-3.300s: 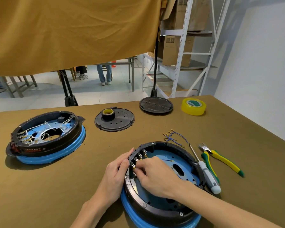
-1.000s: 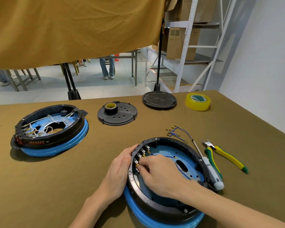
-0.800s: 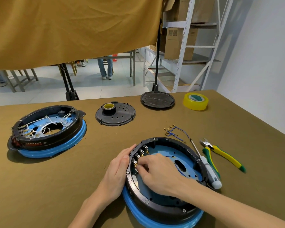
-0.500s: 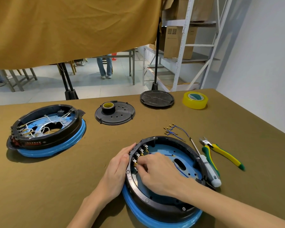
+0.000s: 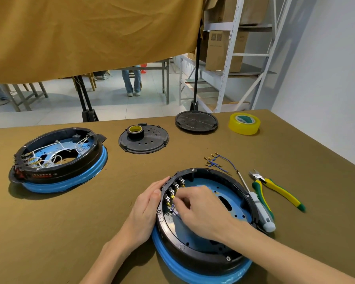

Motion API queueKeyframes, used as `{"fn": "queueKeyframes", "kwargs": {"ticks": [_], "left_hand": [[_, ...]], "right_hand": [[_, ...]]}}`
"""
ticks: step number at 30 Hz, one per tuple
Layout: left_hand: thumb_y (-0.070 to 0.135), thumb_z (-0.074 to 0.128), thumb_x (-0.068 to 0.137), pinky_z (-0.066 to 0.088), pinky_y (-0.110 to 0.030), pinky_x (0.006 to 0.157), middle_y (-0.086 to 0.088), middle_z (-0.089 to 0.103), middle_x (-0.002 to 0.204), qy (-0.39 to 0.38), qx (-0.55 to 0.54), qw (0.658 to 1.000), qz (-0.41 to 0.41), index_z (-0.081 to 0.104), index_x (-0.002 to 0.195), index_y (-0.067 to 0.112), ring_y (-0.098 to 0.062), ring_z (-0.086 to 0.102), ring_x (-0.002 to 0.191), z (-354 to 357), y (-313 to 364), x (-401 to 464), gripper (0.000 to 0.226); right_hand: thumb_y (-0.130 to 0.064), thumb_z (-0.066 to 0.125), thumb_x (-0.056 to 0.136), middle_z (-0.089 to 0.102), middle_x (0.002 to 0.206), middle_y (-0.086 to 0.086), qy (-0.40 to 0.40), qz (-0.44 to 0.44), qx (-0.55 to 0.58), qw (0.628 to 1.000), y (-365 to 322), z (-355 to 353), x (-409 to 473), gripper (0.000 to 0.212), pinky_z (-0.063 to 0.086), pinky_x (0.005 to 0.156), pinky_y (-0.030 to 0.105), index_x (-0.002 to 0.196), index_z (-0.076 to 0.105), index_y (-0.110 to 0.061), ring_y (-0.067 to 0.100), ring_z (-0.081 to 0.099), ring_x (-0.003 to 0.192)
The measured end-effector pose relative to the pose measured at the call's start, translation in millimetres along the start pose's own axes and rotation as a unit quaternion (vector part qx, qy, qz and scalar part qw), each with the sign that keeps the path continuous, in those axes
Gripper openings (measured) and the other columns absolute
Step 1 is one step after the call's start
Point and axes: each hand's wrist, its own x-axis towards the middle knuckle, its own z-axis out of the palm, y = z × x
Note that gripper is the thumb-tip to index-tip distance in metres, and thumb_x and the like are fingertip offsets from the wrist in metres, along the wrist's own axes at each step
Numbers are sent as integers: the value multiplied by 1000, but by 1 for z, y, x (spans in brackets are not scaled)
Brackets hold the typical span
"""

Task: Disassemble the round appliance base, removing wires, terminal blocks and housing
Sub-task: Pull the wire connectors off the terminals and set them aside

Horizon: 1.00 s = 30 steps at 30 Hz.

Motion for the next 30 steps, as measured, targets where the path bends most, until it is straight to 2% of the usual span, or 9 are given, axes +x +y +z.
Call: {"fn": "queueKeyframes", "kwargs": {"ticks": [3,9,11,13,17,20,24,26,30], "left_hand": [[53,33,103,43,-29,110,17,63,139,3,-6,1000,-4,52,148,29,-6,56,133,-1,0,0,54],[61,34,100,46,-34,107,19,65,136,14,-8,1000,-21,54,146,34,-4,60,129,-1,0,-1,57],[57,34,102,46,-33,107,19,65,137,14,-8,1000,-25,54,147,33,-4,60,130,-1,1,-1,54],[52,33,104,46,-31,105,20,66,136,16,-2,1000,-26,54,146,34,-3,60,129,-2,1,-1,51],[56,33,102,46,-22,100,24,66,134,14,1,999,-30,55,145,35,0,60,127,-2,1,0,52],[53,34,102,47,-19,98,22,66,134,11,-6,999,-34,55,145,35,-1,60,126,-3,0,0,51],[53,36,102,47,-12,95,23,67,133,15,-4,999,-39,55,145,35,-1,61,125,-3,1,0,50],[52,36,102,48,-16,97,22,67,133,16,-2,999,-41,55,145,35,-2,61,125,-3,2,0,49],[50,37,104,47,-28,100,20,67,134,19,-5,999,-45,57,144,34,-5,62,126,-3,3,-1,47]], "right_hand": [[-34,49,102,52,59,-4,62,1,35,997,-3,-5,3,34,41,58,37,70,52,-22,17,49,57],[-26,51,106,55,58,2,168,-58,228,957,-21,-35,15,23,41,53,43,88,64,-19,21,48,51],[-27,54,105,58,59,-3,203,-86,190,957,-17,-49,23,21,39,48,38,97,72,-17,14,48,49],[-30,56,104,65,64,-6,233,-80,90,965,-5,-59,33,23,42,50,34,102,74,-15,12,54,52],[-35,47,106,69,74,-2,183,69,-74,978,43,-70,60,27,44,59,33,95,65,-18,20,63,66],[-27,45,104,69,83,5,136,164,-87,973,86,-68,77,28,47,68,37,91,65,-12,28,62,77],[-23,51,103,73,87,11,142,214,-49,965,120,-62,91,29,54,76,40,93,73,-6,29,66,81],[-21,52,103,74,94,14,136,234,-40,962,126,-61,95,29,54,82,42,95,75,-5,32,67,89],[-19,56,100,65,123,13,94,207,-92,969,115,-57,94,29,48,100,45,125,69,-11,32,63,111]]}}
